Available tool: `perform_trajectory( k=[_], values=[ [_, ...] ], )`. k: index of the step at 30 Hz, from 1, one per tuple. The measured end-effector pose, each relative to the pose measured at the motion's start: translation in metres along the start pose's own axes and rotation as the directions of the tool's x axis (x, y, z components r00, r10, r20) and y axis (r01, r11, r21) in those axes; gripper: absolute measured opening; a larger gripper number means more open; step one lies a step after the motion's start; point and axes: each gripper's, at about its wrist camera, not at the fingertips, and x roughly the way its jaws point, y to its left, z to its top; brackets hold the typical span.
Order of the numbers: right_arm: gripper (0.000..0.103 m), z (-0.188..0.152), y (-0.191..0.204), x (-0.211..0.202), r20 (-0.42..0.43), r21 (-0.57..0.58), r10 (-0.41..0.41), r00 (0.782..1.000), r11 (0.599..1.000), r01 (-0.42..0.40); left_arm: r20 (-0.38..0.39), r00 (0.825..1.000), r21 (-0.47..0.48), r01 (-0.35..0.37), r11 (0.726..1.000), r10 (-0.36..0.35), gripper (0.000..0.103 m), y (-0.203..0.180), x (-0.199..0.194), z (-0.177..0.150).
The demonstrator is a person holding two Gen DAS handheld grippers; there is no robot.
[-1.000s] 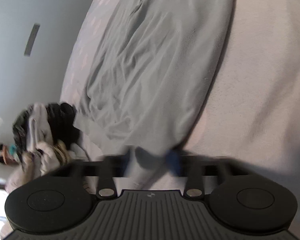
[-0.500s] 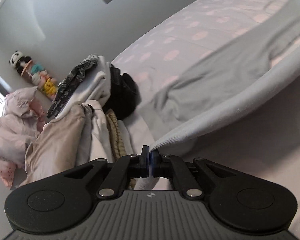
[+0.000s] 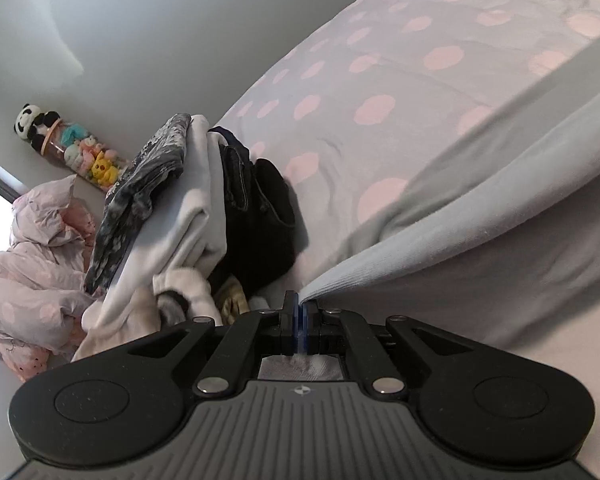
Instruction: Fold clothes
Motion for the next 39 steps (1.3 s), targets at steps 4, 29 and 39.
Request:
perform_trajectory(
  k=[4, 29, 39],
  values=[
    [0.003, 0.026, 0.010, 0.029, -0.021, -0.032, 0.006, 1.000, 0.999, -0.007, -0.027, 1.000, 0.027, 0.015, 1.000, -0.014, 0.002, -0.003, 0.032, 0.020],
    [0.023, 0.061, 0.039, 0.090, -0.099, 0.057, -0.059, 0.993, 0.996, 0.065, -0.191, 0.966, -0.450, 0.072, 0.890, -0.175, 0.019, 0.003, 0.142, 0.045],
    [0.035, 0.052, 0.019, 0.050, -0.021, 0.162, -0.148, 0.989, 0.976, 0.149, -0.147, 0.982, -0.456, 0.039, 0.889, -0.119, 0.060, 0.019, 0.099, 0.049]
  ],
)
